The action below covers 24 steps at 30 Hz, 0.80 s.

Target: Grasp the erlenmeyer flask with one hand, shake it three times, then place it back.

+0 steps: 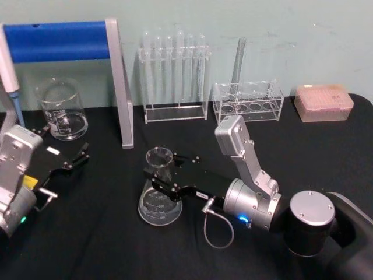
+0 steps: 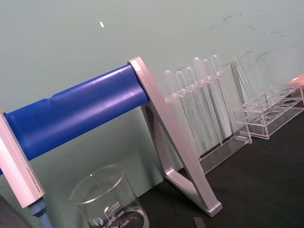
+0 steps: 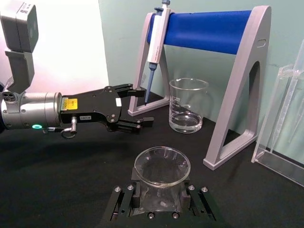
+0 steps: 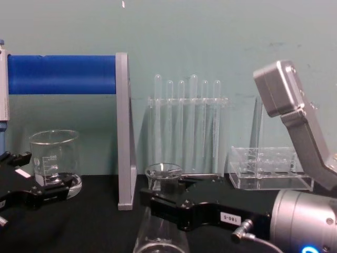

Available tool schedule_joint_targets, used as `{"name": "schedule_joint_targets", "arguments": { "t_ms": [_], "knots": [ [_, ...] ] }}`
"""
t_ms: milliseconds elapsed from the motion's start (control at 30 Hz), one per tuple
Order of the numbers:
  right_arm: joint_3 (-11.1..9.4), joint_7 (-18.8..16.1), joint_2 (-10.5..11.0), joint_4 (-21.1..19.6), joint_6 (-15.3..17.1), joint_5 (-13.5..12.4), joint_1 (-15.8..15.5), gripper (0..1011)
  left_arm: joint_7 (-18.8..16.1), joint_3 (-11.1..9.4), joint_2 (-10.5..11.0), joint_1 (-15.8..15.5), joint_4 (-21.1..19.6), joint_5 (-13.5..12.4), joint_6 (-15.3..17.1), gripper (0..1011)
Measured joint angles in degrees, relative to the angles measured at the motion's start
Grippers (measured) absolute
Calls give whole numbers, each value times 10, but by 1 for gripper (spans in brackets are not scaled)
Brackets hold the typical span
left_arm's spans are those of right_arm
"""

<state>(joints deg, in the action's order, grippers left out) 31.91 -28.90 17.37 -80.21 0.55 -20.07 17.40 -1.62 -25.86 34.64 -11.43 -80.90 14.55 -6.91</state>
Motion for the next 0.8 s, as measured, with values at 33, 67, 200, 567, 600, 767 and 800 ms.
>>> {"name": "schedule_joint_targets", "arguments": {
  "t_ms": [33, 67, 200, 567, 600, 767, 800],
  "knots": [
    [0, 0, 0, 0, 1, 0, 0, 449, 0, 0, 0, 0, 0, 0, 0, 1001],
    [0, 0, 0, 0, 2, 0, 0, 449, 0, 0, 0, 0, 0, 0, 0, 1001],
    [0, 1, -1, 1, 5, 1, -1, 449, 0, 0, 0, 0, 0, 0, 0, 1001],
    [1, 4, -1, -1, 12, 3, -2, 449, 0, 0, 0, 0, 0, 0, 0, 1001],
    [1, 4, -1, -1, 12, 3, -2, 449, 0, 0, 0, 0, 0, 0, 0, 1001],
    [1, 4, 0, -1, 12, 4, -2, 449, 0, 0, 0, 0, 0, 0, 0, 1001],
    [1, 4, 0, -1, 12, 4, -2, 449, 0, 0, 0, 0, 0, 0, 0, 1001]
  ]
}}
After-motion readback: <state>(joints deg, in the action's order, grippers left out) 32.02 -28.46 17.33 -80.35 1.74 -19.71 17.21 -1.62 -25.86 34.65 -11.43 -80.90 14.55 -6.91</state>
